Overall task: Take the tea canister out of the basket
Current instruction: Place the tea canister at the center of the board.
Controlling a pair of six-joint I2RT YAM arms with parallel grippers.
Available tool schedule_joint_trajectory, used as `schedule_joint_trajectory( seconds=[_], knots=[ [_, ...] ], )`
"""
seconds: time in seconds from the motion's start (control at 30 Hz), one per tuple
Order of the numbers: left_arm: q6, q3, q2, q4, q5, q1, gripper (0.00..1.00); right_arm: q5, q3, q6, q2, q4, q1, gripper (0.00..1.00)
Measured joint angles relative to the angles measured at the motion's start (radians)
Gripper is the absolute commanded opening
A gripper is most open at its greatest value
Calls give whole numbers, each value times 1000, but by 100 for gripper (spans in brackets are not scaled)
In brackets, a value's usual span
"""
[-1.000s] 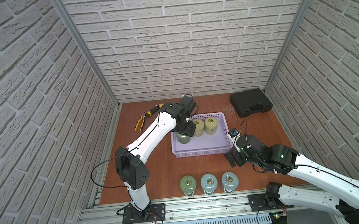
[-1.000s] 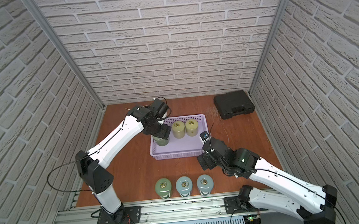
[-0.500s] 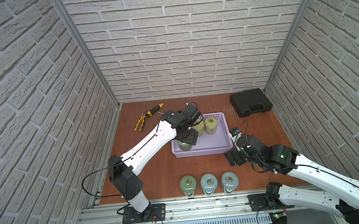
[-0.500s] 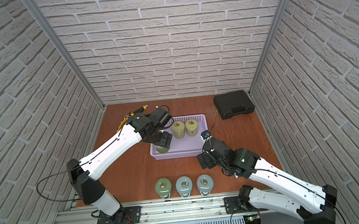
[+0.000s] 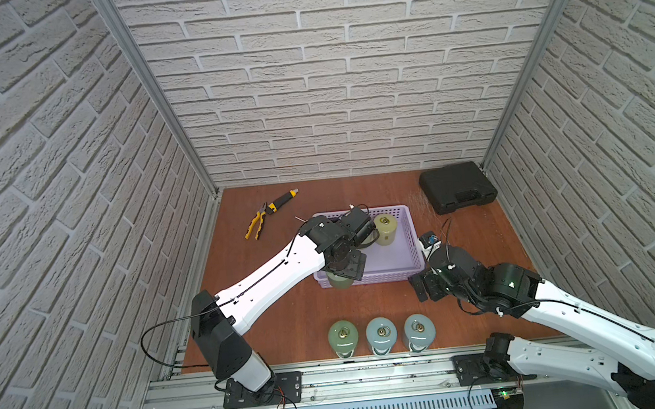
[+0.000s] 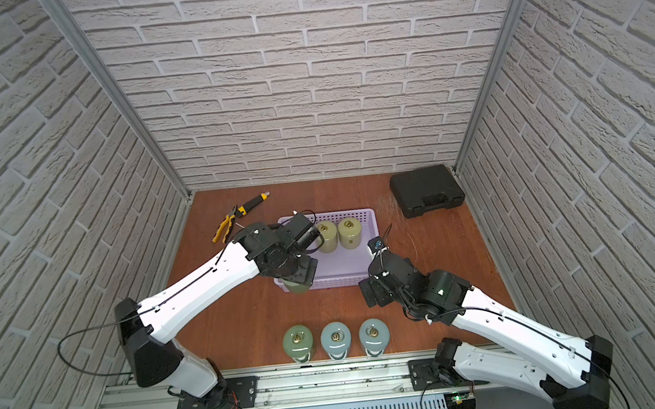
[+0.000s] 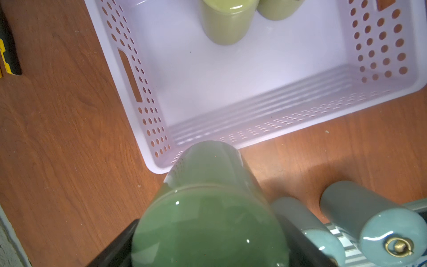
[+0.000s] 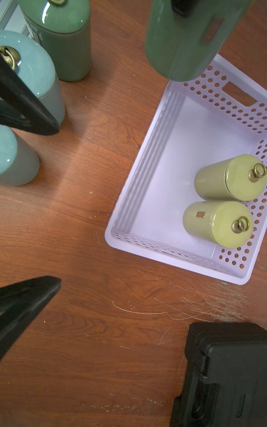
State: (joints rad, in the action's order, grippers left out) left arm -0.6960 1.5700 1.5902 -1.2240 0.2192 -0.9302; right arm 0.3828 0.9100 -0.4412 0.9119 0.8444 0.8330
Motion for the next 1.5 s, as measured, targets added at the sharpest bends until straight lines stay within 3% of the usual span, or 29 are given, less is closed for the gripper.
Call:
schedule_joint_trajectory(
  seconds=[0.47, 1.5],
  knots=[
    [-108, -101, -37, 34, 21, -73, 48, 9, 0, -16, 9, 0, 0, 100],
    [-173, -296, -78, 163, 12, -85, 47, 14, 0, -20, 13, 5, 0, 100]
  ],
)
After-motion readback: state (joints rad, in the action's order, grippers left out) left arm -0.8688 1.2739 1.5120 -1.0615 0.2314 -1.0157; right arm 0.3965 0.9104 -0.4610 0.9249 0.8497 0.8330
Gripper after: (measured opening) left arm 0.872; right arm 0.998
